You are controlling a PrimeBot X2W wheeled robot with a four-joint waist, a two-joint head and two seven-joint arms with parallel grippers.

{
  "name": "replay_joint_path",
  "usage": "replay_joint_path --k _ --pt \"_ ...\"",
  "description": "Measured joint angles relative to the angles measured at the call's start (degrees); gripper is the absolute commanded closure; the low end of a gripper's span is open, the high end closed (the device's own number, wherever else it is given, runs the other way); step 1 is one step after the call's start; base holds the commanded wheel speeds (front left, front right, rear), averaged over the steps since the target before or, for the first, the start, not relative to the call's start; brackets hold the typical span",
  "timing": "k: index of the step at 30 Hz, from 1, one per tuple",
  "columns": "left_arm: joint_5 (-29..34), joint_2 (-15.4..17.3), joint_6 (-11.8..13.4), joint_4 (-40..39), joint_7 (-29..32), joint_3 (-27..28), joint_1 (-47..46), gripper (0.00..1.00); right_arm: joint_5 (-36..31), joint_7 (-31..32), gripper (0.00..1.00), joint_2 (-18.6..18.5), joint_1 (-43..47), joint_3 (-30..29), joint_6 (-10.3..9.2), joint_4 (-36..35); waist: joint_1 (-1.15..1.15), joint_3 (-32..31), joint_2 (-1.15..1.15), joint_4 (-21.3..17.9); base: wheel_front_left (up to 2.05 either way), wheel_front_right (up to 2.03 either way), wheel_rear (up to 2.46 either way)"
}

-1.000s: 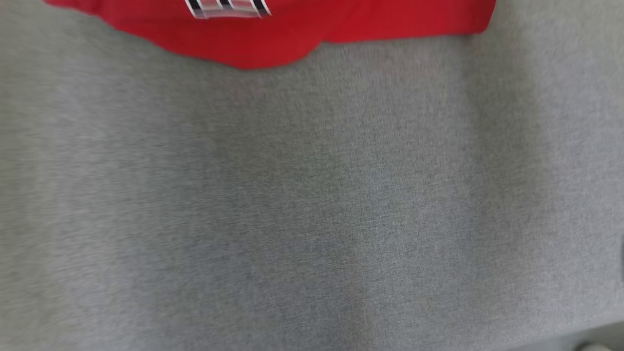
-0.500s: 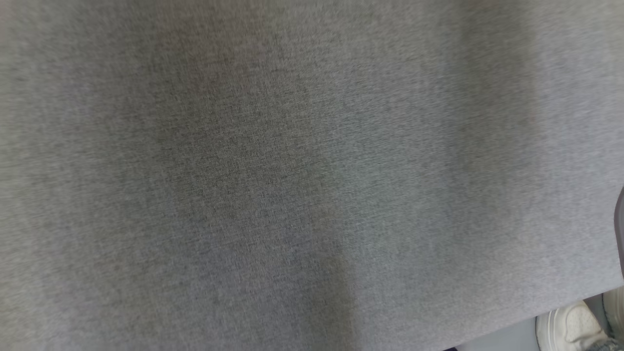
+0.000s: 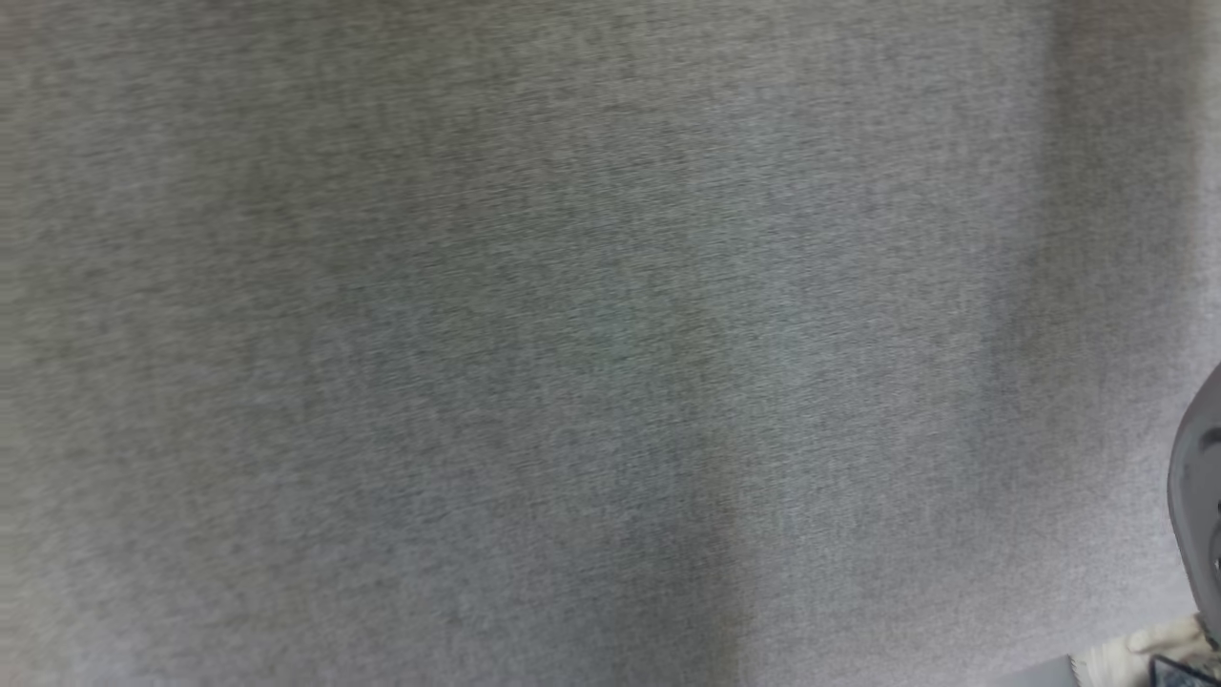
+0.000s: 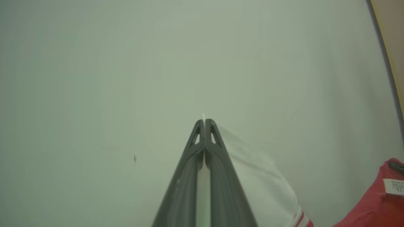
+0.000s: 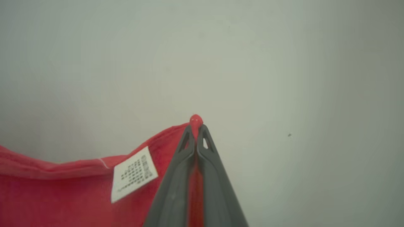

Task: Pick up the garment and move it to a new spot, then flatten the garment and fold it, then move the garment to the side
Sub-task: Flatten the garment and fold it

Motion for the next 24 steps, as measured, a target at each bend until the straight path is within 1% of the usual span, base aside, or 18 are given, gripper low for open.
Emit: replay_joint_path --k 3,5,7,9,11,13,15,20,24 --pt "-4.08 1.16 0.0 0.44 0.12 -0.75 3.99 1.0 0.56 0.46 1.0 -0.56 2.02 1.21 0.0 3.48 -0.01 -1.09 0.0 0.7 0.0 0.0 0.0" --pt "-7.27 1.2 0.0 0.59 0.92 -0.8 6.34 1.0 1.83 2.38 1.0 -0.74 3.07 2.48 0.0 5.69 -0.01 -2.21 0.0 1.04 0.0 0.0 0.0" --pt "-10.81 1.16 0.01 0.92 3.24 -0.65 8.84 1.0 2.74 5.14 1.0 -1.19 4.19 4.46 0.0 7.38 -0.01 -3.63 0.0 1.32 0.0 0.0 0.0" --pt "-11.29 1.24 0.01 0.83 3.88 -0.59 10.08 1.0 3.48 6.32 1.0 -1.45 4.61 5.23 0.0 7.89 -0.01 -4.38 0.0 1.48 0.0 0.0 0.0" --pt "-14.22 1.01 0.83 1.29 5.94 -0.21 13.05 1.0 4.87 9.21 1.0 -2.3 5.76 6.62 0.0 9.07 -0.02 -6.02 0.0 1.85 0.0 0.0 0.0" --pt "-15.85 0.76 1.47 1.46 8.26 -0.76 16.49 1.0 6.09 11.37 1.0 -3.04 8.01 7.94 0.0 9.44 -0.02 -7.77 0.0 2.26 0.0 0.0 0.0" --pt "-17.11 0.33 1.68 1.08 9.29 -1.19 19.79 1.0 7.26 13.49 1.0 -3.6 10.08 9.23 0.0 9.68 -0.02 -9.59 0.0 2.71 0.0 0.0 0.0" --pt "-20.97 -0.43 2.56 -0.2 10.58 -1.26 28.38 1.0 9.31 18.05 1.0 -4.91 14.86 11.84 0.0 8.92 -0.02 -14.26 -0.02 3.9 0.0 0.0 0.0" --pt "-24.87 -1.44 3.0 -2.15 12.07 -1.7 36.42 1.0 11.51 24.04 1.0 -6.88 20.01 13.4 0.0 7.17 -0.02 -18.34 -0.02 4.99 0.0 0.0 0.0"
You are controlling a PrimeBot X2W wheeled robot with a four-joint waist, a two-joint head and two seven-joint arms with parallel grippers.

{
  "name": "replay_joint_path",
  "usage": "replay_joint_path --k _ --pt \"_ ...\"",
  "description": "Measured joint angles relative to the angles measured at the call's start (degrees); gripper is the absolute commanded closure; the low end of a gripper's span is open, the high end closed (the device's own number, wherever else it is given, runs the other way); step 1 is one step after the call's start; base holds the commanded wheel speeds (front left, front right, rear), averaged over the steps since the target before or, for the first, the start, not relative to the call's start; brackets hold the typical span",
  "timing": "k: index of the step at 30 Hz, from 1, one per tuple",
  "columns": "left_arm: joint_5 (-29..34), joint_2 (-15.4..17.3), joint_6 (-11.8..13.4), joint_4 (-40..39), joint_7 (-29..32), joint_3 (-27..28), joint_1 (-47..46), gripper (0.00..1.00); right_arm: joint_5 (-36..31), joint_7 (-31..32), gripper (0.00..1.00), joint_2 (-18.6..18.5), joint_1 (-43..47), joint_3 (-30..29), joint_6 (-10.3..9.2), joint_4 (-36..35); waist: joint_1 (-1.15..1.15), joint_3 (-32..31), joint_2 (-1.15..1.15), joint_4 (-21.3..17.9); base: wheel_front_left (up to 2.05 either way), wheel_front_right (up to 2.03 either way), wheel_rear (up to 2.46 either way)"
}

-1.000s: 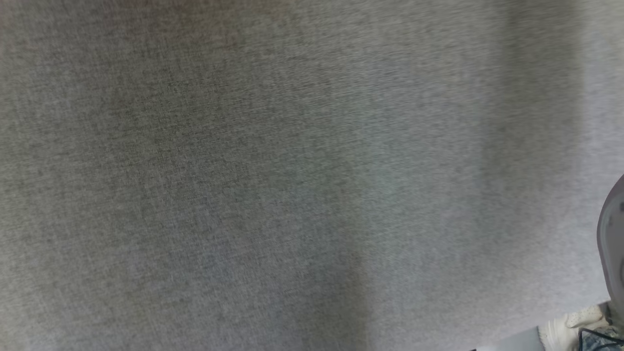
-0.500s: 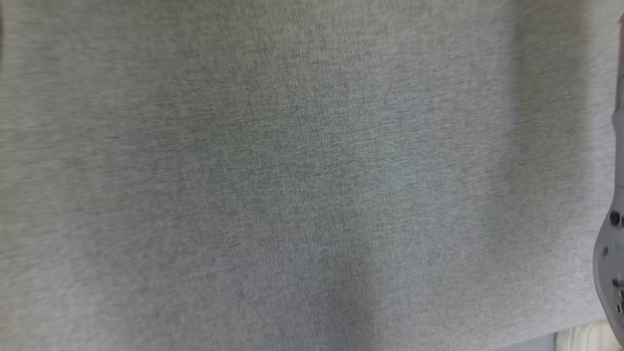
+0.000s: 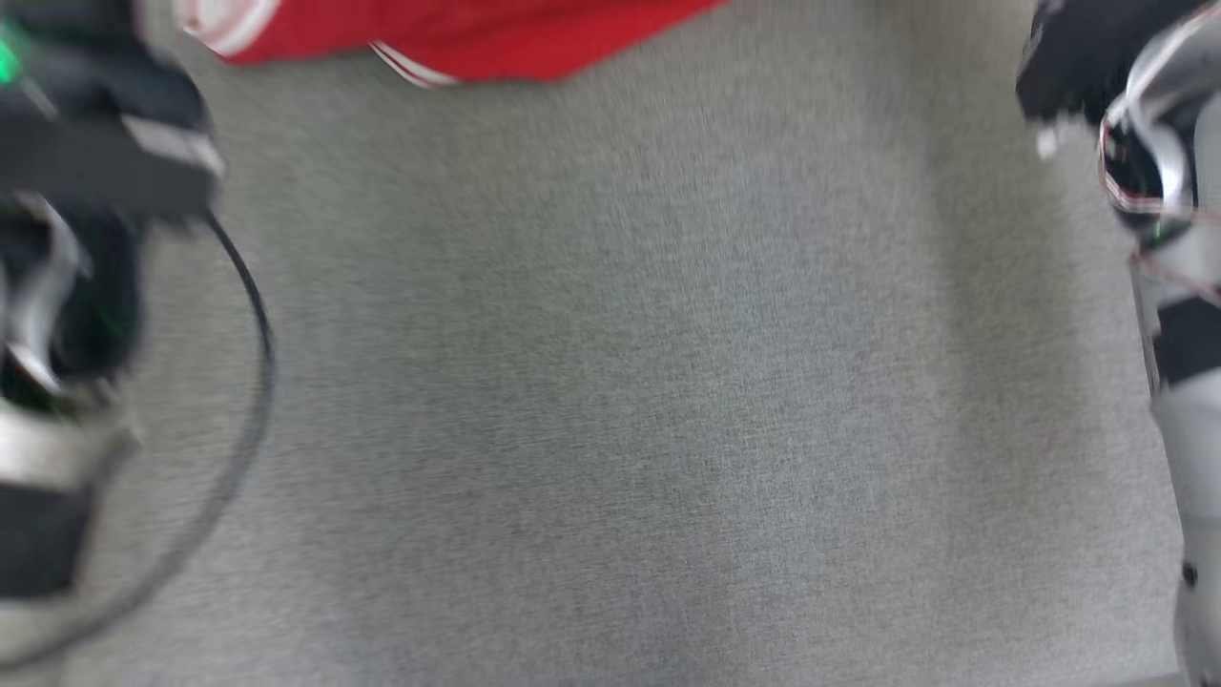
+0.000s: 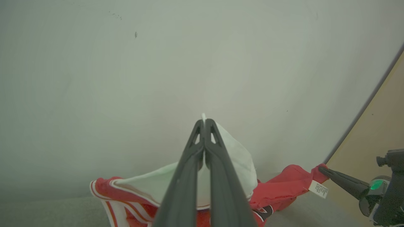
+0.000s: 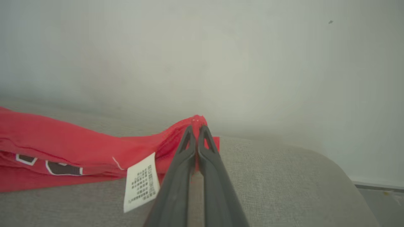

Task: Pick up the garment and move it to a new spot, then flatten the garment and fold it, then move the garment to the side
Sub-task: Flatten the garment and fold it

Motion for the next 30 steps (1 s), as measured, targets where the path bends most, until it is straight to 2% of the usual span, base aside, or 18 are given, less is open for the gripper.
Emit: replay_joint_path --k 8,15,23,30 --pt "-5.64 -0.67 0.83 -5.97 2.61 -2.52 16.92 1.0 5.04 12.1 1.0 -4.86 13.29 -0.05 0.0 -8.69 -0.01 -7.64 0.0 2.61 0.0 0.0 0.0" --pt "-8.89 -0.12 1.56 -9.89 3.04 -4.41 31.69 1.0 8.82 20.54 1.0 -6.26 27.74 -4.76 0.0 -19.53 -0.01 -13.25 -0.01 5.28 0.0 0.0 0.0" --pt "-13.9 0.0 1.44 -13.24 4.14 -6.78 45.28 1.0 9.66 29.29 1.0 -4.22 44.69 -14.91 0.0 -33.04 0.0 -18.41 -0.01 8.43 0.0 0.0 0.0" --pt "-18.57 1.32 0.83 -13.33 7.59 -9.13 52.86 1.0 8.56 34.59 1.0 -0.26 56.14 -20.37 0.0 -38.4 0.0 -21.11 0.0 9.97 0.0 0.0 0.0"
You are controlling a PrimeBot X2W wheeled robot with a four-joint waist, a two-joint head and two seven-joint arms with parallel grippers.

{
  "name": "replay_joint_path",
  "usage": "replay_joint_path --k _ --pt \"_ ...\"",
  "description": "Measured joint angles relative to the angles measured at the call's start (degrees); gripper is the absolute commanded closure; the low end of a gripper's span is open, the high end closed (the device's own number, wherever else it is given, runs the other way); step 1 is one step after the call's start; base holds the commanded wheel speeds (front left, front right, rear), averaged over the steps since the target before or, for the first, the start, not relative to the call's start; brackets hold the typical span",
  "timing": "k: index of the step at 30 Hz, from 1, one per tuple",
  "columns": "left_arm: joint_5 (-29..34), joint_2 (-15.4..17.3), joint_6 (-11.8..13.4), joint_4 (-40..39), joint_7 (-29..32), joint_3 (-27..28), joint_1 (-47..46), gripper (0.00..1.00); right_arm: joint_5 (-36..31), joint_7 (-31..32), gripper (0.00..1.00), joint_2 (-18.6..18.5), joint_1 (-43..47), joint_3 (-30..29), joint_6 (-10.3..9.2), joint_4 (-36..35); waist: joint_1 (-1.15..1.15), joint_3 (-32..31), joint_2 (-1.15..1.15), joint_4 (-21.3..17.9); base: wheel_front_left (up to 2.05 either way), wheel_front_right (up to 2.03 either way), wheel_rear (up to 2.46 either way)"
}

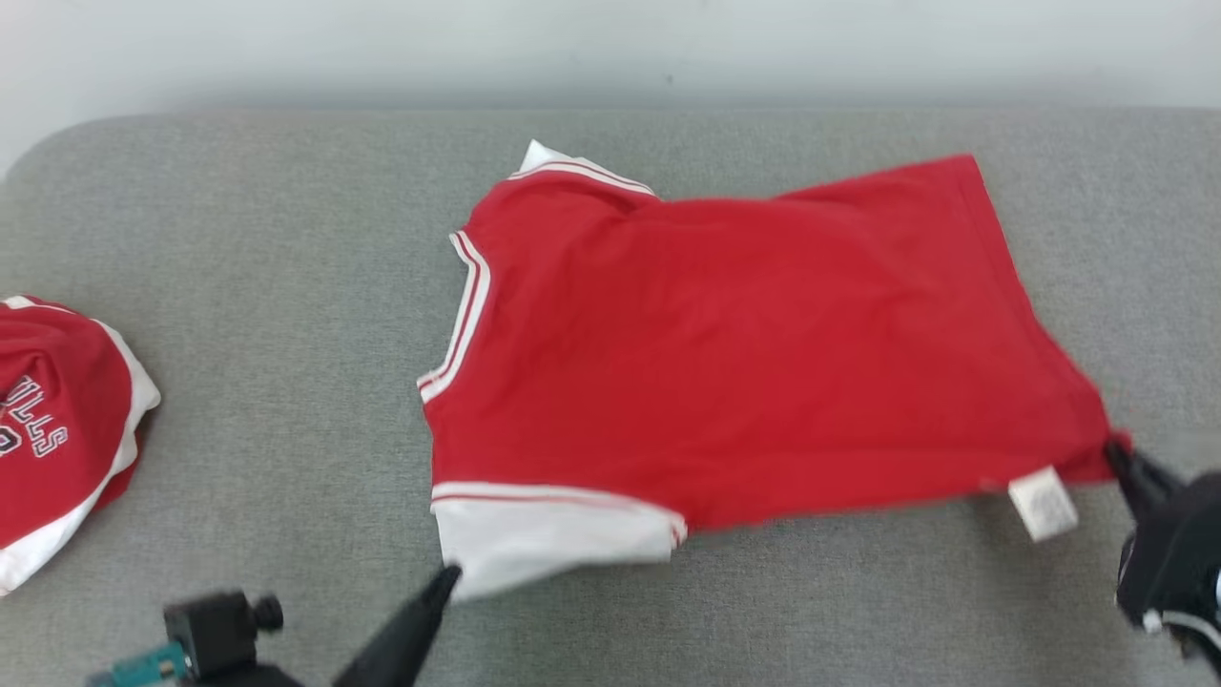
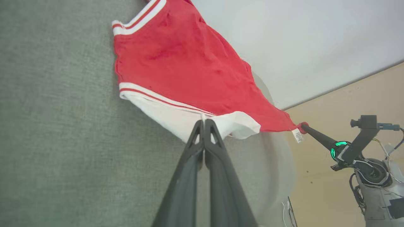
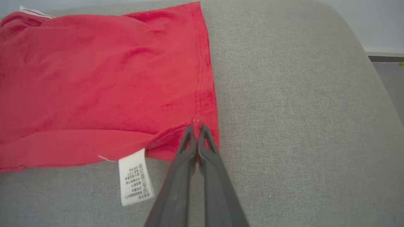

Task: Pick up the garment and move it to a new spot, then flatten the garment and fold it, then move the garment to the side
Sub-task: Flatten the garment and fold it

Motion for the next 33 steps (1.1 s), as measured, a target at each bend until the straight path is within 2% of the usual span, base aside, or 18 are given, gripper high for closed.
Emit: replay_joint_path --k 12,17,24,28,33 --pt "-8.88 4.09 0.66 1.55 7.68 -2.38 10.76 1.0 -0.47 3.47 1.0 5.97 12.8 -6.05 0.0 -2.81 0.01 -1.98 0.01 1.23 0.0 0.0 0.0" --pt "-9.51 7.65 2.55 1.72 10.31 -2.38 13.36 1.0 -0.53 4.9 1.0 7.04 15.02 -6.54 0.0 -3.57 0.0 -2.48 0.01 1.19 0.0 0.0 0.0" --pt "-10.89 9.56 3.34 0.08 12.93 -2.74 15.08 1.0 -0.87 6.81 1.0 7.92 17.27 -7.53 0.0 -4.79 0.01 -2.84 0.0 0.76 0.0 0.0 0.0" --pt "-8.9 11.31 5.16 -0.49 11.94 -1.86 15.1 1.0 -0.67 7.53 1.0 8.11 18.2 -7.78 0.0 -5.61 0.01 -2.73 0.0 0.39 0.0 0.0 0.0" --pt "-4.05 8.92 3.56 -1.04 4.97 0.4 10.96 1.0 -0.37 5.47 1.0 8.6 18.02 -7.76 0.0 -6.24 0.01 -2.06 0.01 0.14 0.0 0.0 0.0"
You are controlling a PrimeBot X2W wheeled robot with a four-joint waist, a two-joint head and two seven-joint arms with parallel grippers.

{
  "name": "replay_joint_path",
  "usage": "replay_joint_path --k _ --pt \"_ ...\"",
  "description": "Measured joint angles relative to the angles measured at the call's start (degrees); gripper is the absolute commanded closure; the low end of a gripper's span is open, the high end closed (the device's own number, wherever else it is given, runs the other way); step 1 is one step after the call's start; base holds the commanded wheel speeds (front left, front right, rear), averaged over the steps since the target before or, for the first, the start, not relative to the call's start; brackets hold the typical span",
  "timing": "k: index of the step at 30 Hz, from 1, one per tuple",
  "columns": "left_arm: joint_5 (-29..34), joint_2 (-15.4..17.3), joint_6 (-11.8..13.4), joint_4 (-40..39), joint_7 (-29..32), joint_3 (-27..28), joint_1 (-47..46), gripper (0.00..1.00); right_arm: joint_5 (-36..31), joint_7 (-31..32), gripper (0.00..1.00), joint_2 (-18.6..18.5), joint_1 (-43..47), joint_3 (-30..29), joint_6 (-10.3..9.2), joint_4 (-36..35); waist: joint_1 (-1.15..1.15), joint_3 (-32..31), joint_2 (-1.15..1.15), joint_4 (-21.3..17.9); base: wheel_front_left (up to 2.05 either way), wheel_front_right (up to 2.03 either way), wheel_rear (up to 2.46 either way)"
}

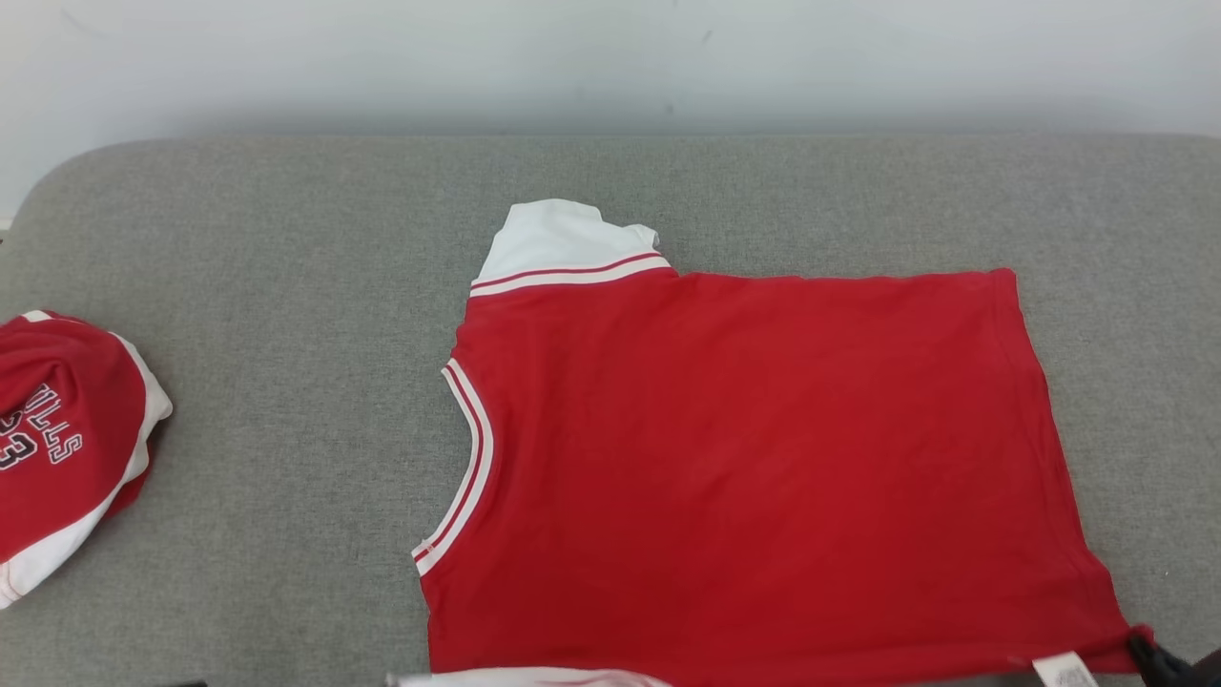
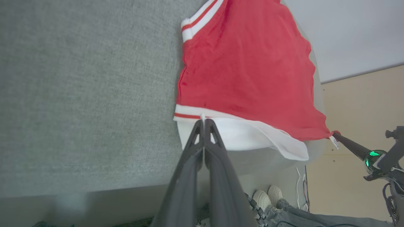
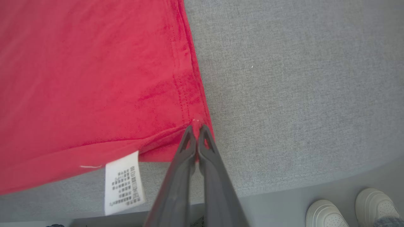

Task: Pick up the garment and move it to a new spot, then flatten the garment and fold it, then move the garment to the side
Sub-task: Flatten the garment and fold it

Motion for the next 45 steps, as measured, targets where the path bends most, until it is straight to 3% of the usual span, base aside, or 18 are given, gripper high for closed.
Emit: replay_joint_path --k 8,17,22,45 --pt "10.85 -6.64 -2.0 3.92 -11.04 -0.2 -9.94 1.0 -0.66 -7.23 1.0 -0.14 -4.7 1.16 0.0 0.43 0.01 1.6 0.0 -0.18 0.0 0.0 0.0" --pt "20.89 -12.2 -3.39 10.8 -16.78 -3.91 -20.87 1.0 -1.54 -13.9 1.0 -1.79 -9.36 3.12 0.0 2.79 0.01 3.55 0.01 0.0 0.0 0.0 0.0" --pt "24.75 -13.28 -2.92 14.06 -18.39 -4.88 -25.29 1.0 -2.04 -15.74 1.0 -2.03 -10.35 3.33 0.0 4.03 0.01 4.63 0.01 0.12 0.0 0.0 0.0" --pt "30.52 -17.45 -1.2 27.27 -19.71 -6.43 -39.07 1.0 -4.68 -22.4 1.0 -1.29 -16.02 3.3 0.0 10.44 0.01 8.77 0.01 -0.7 0.0 0.0 0.0"
